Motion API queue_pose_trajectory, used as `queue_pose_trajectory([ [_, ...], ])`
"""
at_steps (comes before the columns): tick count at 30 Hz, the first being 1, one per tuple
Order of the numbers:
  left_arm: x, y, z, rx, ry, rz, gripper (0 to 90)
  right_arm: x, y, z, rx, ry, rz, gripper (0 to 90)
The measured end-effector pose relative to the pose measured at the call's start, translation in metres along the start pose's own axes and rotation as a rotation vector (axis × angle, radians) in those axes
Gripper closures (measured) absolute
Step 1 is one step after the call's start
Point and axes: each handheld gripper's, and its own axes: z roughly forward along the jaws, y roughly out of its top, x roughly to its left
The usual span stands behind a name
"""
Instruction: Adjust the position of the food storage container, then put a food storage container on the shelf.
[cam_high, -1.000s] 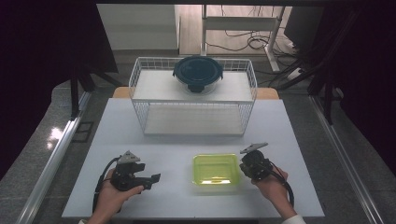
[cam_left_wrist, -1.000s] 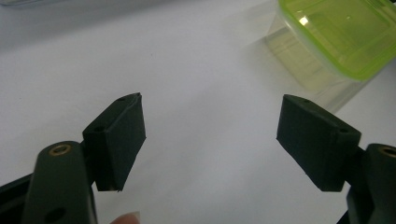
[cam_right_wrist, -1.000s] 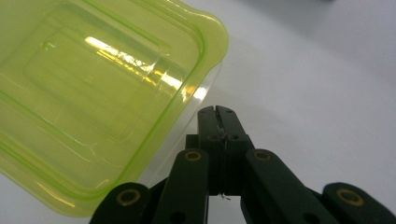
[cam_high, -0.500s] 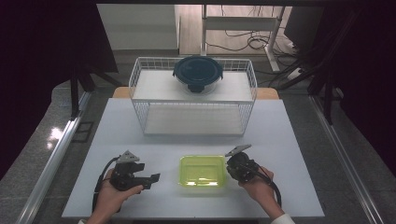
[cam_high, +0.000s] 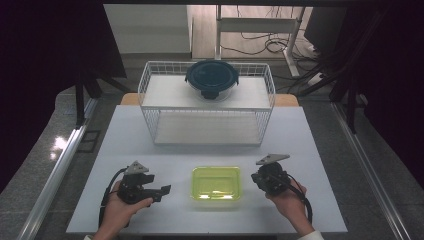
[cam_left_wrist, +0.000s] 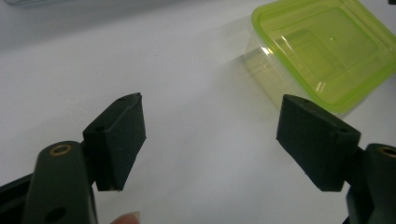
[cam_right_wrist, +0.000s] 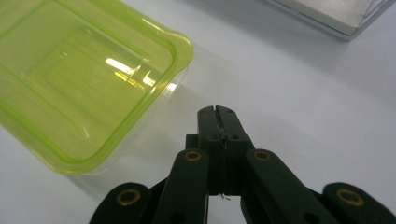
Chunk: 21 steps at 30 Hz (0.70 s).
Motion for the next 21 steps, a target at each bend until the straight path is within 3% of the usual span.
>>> queue_pose_trajectory([
  [7, -0.003, 0.001, -0.001, -0.038, 0.017, -0.009, 23.5, -0.008, -0.003, -0.007, -0.069, 0.092, 0.087, 87.9],
  [10, -0.003, 0.000, 0.001, -0.029, 0.021, -0.006, 23.5, -0.011, -0.005, -0.007, -0.076, 0.106, 0.113, 79.4],
  [11, -0.003, 0.000, 0.002, -0.027, 0.021, -0.006, 23.5, -0.012, -0.006, -0.007, -0.071, 0.111, 0.126, 75.0],
  [12, -0.003, 0.000, 0.002, -0.027, 0.021, -0.006, 23.5, -0.013, -0.006, -0.006, -0.069, 0.115, 0.139, 65.1],
  [13, -0.003, 0.000, 0.002, -0.028, 0.023, -0.005, 23.4, -0.014, -0.007, -0.006, -0.064, 0.119, 0.165, 45.4],
  [14, -0.003, 0.000, 0.002, -0.031, 0.025, -0.004, 23.4, -0.014, -0.007, -0.006, -0.064, 0.119, 0.165, 45.4],
  [16, -0.002, 0.000, 0.002, -0.047, 0.034, -0.010, 23.4, -0.015, -0.008, -0.006, -0.078, 0.131, 0.177, 34.3],
  [18, -0.002, 0.001, 0.001, -0.056, 0.033, -0.016, 23.4, -0.016, -0.009, -0.006, -0.090, 0.158, 0.193, 28.8],
  [21, -0.003, 0.001, 0.001, -0.060, 0.027, -0.016, 23.1, -0.017, -0.009, -0.006, -0.097, 0.200, 0.215, 26.5],
])
